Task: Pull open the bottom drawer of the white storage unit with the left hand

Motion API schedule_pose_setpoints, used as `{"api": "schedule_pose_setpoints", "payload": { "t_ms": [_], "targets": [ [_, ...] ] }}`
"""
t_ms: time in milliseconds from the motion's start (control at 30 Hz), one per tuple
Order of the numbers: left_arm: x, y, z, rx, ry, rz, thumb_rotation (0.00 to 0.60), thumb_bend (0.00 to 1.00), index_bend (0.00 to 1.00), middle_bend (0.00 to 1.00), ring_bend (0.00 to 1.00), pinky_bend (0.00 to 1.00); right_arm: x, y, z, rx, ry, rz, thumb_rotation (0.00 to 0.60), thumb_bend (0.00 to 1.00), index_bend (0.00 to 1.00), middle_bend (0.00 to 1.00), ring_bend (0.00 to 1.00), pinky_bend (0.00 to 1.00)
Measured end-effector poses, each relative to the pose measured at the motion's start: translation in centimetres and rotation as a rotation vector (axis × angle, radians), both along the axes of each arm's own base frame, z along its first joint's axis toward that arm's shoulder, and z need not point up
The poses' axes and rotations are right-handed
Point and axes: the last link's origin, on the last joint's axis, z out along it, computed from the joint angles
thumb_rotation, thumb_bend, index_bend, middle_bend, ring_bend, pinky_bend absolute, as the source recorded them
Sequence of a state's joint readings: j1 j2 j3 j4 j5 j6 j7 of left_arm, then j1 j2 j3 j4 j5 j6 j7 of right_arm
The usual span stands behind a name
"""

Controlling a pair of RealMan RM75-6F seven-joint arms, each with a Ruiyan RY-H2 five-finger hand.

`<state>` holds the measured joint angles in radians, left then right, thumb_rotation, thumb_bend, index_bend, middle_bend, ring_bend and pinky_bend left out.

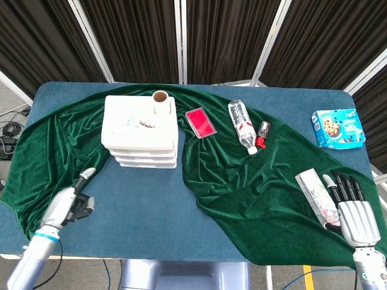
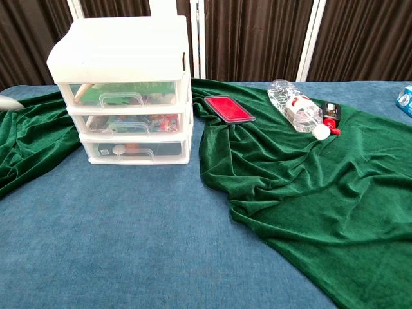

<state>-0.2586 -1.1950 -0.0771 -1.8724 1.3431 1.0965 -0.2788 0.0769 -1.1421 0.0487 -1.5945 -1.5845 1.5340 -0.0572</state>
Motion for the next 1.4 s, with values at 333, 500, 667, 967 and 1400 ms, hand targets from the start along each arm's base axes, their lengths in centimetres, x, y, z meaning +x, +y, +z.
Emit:
{"api": "schedule_pose_setpoints", "payload": {
  "t_ms": [333, 500, 667, 967, 1400],
  "targets": [
    [2.3, 2.9, -4.4, -0.209, -0.257, 0.174, 0.6, 0.69, 0.03, 0.91, 0.88, 0.82, -0.1, 0.0, 0.6, 0.0, -0.032, 0.003, 0.6, 0.06, 0.0, 0.0, 0.0, 0.0],
    [2.9, 3.9, -5.8, -0.242, -0.292, 0.202, 0.6, 0.7, 0.04, 0.91, 0.88, 0.82, -0.1, 0.0, 0.8, 0.0, -0.041, 0.005, 0.6, 0.06, 0.0, 0.0, 0.0, 0.0],
    [3.1, 4.9, -7.0, -0.253, -0.309, 0.237, 0.6, 0.7, 0.06, 0.91, 0.88, 0.82, -0.1, 0.0, 0.9, 0.0, -0.047, 0.006, 0.6, 0.06, 0.0, 0.0, 0.0, 0.0],
    [4.2, 7.0, -9.4, -0.301, -0.324, 0.274, 0.6, 0.72, 0.08, 0.91, 0.88, 0.82, -0.3, -0.2, 1.0, 0.002, -0.058, 0.006, 0.6, 0.06, 0.0, 0.0, 0.0, 0.0],
    [4.7, 8.3, -11.7, -0.306, -0.322, 0.321, 0.6, 0.72, 0.07, 0.91, 0.88, 0.82, -0.1, 0.0, 1.3, 0.006, -0.084, 0.024, 0.6, 0.06, 0.0, 0.0, 0.0, 0.0]
  ]
}}
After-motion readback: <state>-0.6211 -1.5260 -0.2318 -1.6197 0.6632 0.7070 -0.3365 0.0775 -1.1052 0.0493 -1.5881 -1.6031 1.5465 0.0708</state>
